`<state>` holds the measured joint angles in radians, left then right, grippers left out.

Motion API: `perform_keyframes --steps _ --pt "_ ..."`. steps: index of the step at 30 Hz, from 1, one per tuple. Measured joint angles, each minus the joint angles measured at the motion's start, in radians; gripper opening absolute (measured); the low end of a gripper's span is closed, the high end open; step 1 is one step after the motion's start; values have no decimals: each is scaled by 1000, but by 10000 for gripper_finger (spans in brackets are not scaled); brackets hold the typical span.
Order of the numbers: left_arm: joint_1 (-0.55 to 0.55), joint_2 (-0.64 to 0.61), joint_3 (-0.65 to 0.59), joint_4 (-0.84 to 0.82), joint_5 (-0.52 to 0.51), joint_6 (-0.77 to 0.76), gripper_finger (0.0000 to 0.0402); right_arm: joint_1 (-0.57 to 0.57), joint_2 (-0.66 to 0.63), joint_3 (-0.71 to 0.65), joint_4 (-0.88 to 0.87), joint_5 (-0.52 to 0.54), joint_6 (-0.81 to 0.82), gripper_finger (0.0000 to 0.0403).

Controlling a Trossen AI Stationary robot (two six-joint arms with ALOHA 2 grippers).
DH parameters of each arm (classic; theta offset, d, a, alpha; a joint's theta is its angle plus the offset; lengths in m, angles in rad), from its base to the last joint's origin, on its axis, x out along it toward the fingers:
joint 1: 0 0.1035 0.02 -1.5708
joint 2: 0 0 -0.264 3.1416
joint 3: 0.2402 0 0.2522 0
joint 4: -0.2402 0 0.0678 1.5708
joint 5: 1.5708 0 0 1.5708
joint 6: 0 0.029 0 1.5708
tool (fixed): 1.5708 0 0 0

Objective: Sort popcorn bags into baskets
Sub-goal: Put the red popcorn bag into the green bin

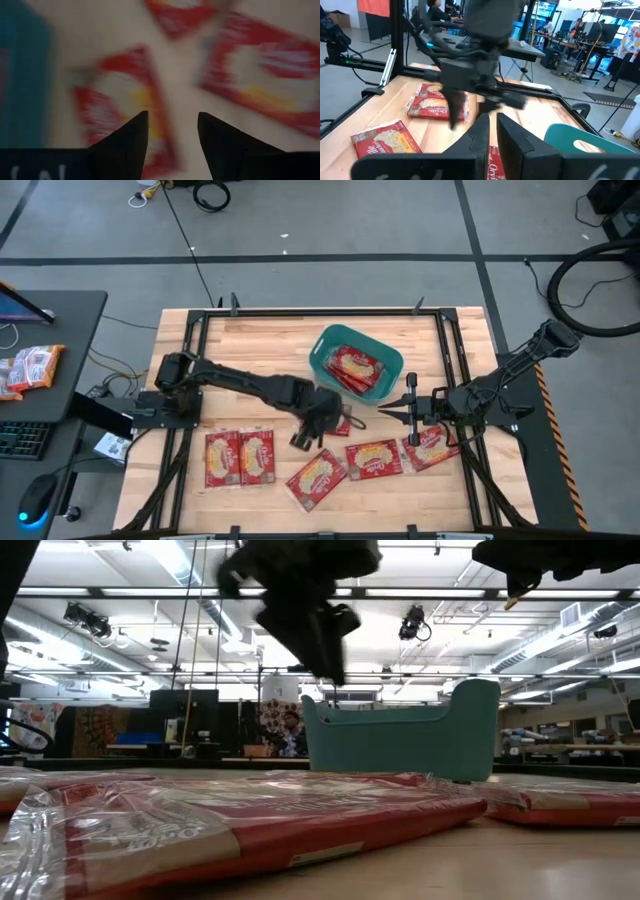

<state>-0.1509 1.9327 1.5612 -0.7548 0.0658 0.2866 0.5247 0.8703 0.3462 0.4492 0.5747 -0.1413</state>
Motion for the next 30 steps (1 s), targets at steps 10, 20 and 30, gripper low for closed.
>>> perform_keyframes --steps 10,20,30 --pt "-77 13 -93 23 234 -326 176 0 0 0 0 -4 12 41" --pt "-80 8 -339 301 299 -595 176 0 0 0 -1 -13 17 41" --pt "-35 5 -539 697 442 -848 187 0 0 0 -1 -13 16 41"
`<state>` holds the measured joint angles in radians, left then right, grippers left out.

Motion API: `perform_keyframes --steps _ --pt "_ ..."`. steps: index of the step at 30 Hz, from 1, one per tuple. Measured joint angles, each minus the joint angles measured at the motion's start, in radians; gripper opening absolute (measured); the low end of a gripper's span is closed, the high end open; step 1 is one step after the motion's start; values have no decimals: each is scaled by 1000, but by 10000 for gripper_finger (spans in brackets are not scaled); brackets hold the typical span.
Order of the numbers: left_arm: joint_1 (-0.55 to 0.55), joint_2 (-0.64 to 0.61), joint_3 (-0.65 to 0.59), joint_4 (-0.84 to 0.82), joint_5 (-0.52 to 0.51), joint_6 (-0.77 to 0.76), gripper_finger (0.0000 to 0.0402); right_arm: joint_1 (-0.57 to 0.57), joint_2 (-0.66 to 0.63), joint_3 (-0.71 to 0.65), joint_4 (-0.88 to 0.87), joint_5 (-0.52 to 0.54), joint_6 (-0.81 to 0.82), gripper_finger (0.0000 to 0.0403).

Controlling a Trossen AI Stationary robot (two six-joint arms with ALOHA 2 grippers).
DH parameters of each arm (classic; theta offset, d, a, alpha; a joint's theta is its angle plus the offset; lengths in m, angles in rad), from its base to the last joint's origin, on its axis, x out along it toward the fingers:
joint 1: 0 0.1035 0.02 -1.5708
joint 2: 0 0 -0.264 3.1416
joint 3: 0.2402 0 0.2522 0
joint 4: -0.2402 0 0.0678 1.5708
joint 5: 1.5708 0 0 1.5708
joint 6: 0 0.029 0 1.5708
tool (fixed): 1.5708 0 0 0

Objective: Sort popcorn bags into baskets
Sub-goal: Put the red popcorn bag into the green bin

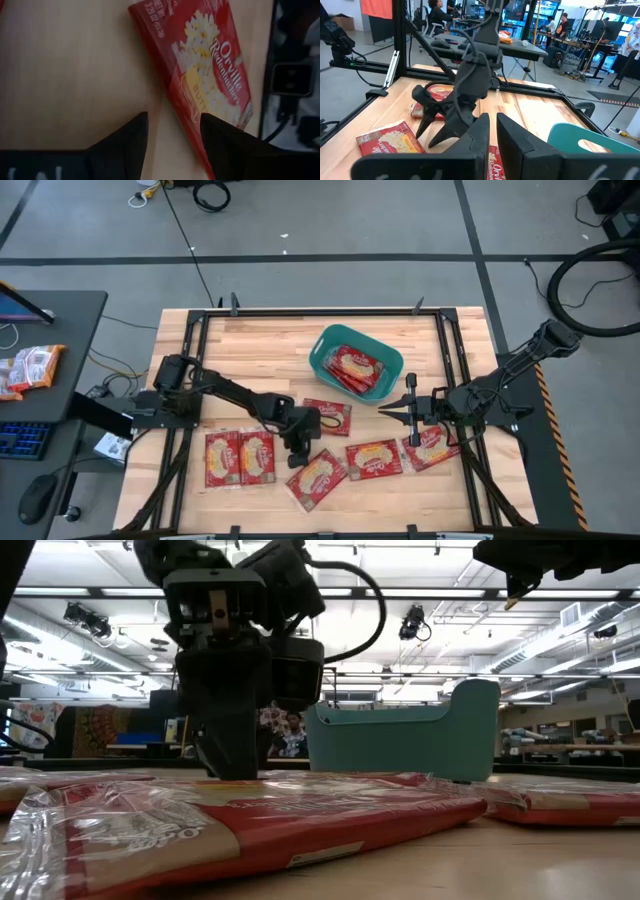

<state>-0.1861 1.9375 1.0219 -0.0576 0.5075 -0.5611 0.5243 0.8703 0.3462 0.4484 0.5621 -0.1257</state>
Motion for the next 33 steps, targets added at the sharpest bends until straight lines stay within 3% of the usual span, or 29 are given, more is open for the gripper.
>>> perform_keyframes --steps 8,16,22,33 --pt "-9 0 -42 113 10 -106 214 -1 0 0 0 0 0 41" --pt "-83 -1 -34 105 -147 -160 224 -3 0 0 0 1 -1 41" --pt "-110 0 -36 124 -167 -215 224 -3 0 0 12 1 -3 41" --pt "-138 4 -37 155 -203 -213 176 -3 0 0 22 -2 -7 41"
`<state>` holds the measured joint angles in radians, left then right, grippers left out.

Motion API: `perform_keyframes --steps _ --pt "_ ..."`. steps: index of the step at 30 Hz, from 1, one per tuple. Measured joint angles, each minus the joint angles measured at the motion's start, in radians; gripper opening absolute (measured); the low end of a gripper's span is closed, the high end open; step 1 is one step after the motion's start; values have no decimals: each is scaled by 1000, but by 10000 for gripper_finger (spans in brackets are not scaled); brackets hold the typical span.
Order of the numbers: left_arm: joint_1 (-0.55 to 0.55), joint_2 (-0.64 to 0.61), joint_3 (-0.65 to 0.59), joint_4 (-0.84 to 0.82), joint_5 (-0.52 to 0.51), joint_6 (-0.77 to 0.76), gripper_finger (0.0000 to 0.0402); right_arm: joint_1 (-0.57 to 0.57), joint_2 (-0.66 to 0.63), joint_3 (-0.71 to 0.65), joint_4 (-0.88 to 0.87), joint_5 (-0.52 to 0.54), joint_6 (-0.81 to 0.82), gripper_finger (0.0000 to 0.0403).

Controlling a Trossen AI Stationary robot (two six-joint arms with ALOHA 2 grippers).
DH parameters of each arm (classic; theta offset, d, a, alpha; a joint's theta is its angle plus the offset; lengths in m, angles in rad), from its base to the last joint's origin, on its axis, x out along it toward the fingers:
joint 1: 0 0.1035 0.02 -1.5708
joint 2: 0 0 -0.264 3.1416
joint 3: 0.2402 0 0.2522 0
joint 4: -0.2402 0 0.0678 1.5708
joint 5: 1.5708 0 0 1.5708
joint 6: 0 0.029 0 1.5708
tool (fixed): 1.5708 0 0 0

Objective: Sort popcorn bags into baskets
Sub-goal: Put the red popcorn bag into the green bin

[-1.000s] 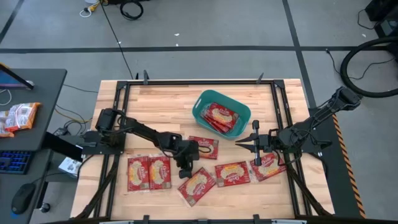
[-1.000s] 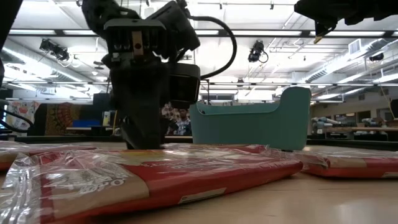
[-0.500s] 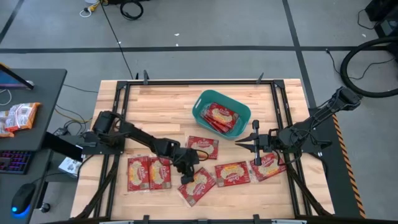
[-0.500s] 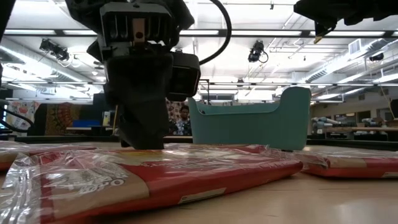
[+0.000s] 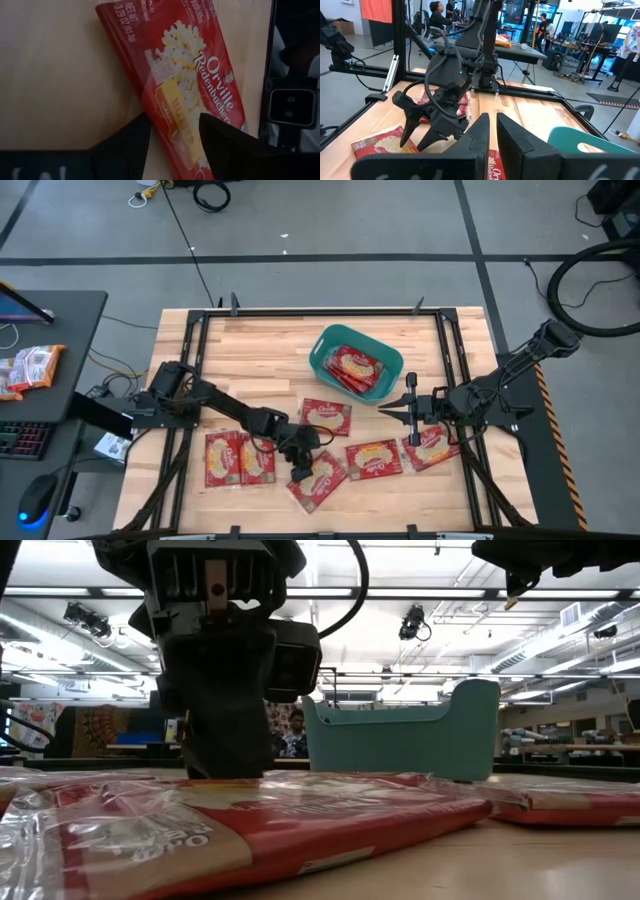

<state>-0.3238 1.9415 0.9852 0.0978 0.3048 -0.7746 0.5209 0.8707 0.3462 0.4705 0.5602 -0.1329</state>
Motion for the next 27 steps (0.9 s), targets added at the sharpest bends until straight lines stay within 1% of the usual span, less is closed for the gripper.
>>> perform_keyframes --steps 4,7,10,15,21,27 --pt "-3 0 -1 -2 -28 32 148 0 0 0 0 -2 0 41" --pt "-3 0 -1 -3 -50 36 120 0 0 0 -1 -3 0 41" --pt "-3 0 -1 -6 -70 53 85 0 0 0 -1 -3 -1 41" --pt "-3 2 -2 -9 -88 66 15 0 0 0 -1 -3 -1 41" --pt "2 -1 -2 -7 -86 75 6 0 0 0 -1 -4 -1 41" --pt "32 -41 -5 -5 -41 80 3 0 0 0 -7 -4 2 41"
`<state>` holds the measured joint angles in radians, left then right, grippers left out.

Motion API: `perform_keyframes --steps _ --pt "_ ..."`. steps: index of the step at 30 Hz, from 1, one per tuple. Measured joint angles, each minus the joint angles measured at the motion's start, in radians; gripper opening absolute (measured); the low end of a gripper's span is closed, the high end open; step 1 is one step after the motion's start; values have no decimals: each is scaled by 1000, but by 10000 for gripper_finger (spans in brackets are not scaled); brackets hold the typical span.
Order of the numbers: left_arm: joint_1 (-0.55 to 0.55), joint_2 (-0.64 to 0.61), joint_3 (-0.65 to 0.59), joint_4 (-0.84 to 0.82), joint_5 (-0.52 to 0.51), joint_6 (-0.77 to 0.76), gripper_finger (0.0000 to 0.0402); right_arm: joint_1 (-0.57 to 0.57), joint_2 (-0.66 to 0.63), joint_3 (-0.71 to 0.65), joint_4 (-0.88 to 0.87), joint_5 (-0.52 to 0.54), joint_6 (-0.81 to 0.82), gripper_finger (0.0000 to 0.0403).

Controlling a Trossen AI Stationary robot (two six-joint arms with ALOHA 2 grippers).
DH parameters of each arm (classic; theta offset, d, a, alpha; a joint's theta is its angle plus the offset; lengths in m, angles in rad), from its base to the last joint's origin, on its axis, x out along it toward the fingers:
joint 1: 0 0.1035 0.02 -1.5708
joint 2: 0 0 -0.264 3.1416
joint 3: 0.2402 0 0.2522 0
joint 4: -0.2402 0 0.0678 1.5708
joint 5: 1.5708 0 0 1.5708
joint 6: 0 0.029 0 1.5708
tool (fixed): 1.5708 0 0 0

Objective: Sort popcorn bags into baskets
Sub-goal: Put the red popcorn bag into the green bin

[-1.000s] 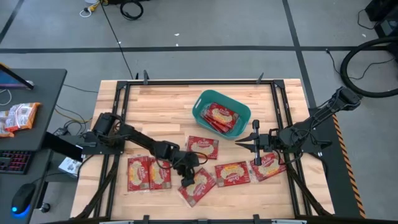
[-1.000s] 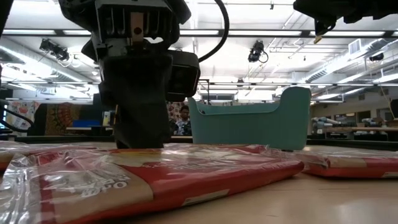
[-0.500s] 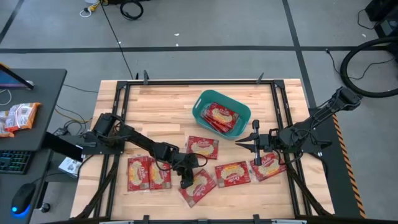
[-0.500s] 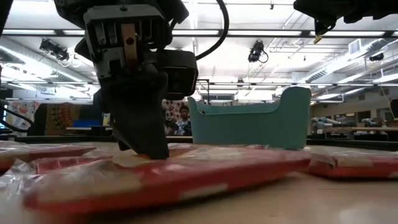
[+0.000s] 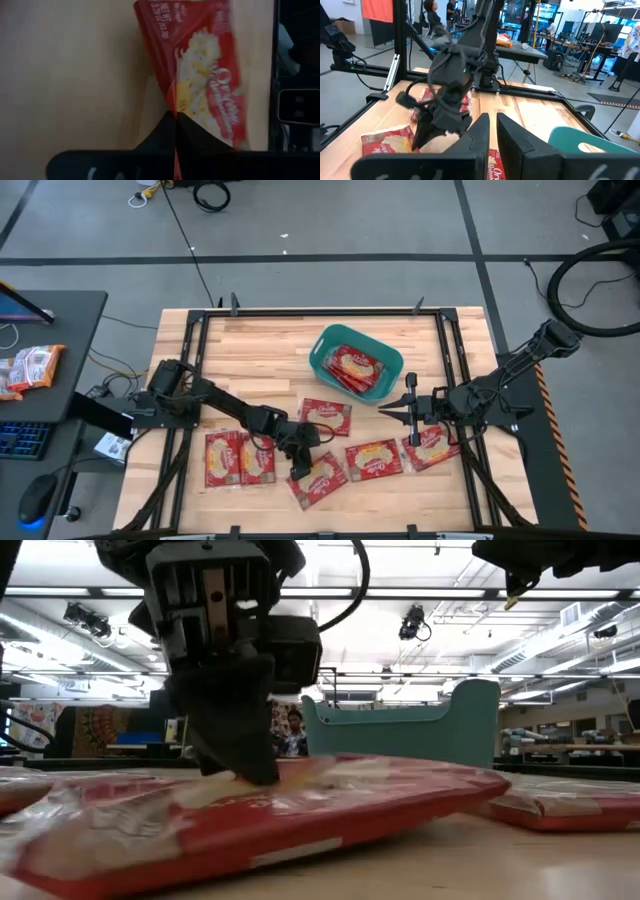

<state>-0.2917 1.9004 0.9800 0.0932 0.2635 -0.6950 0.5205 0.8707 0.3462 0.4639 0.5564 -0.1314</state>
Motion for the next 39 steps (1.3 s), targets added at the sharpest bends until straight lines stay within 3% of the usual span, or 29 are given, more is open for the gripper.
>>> perform_keyframes --steps 7,14,26,39 --pt "55 -123 1 -22 1 66 2 0 11 0 5 0 -2 41" --pt "130 -239 2 -98 -63 169 1 -1 11 0 12 0 -2 41" --pt "275 -385 9 -84 -131 324 1 -1 11 0 13 1 -3 41" --pt "447 -340 315 -289 -133 600 1 -1 11 0 37 2 -45 41"
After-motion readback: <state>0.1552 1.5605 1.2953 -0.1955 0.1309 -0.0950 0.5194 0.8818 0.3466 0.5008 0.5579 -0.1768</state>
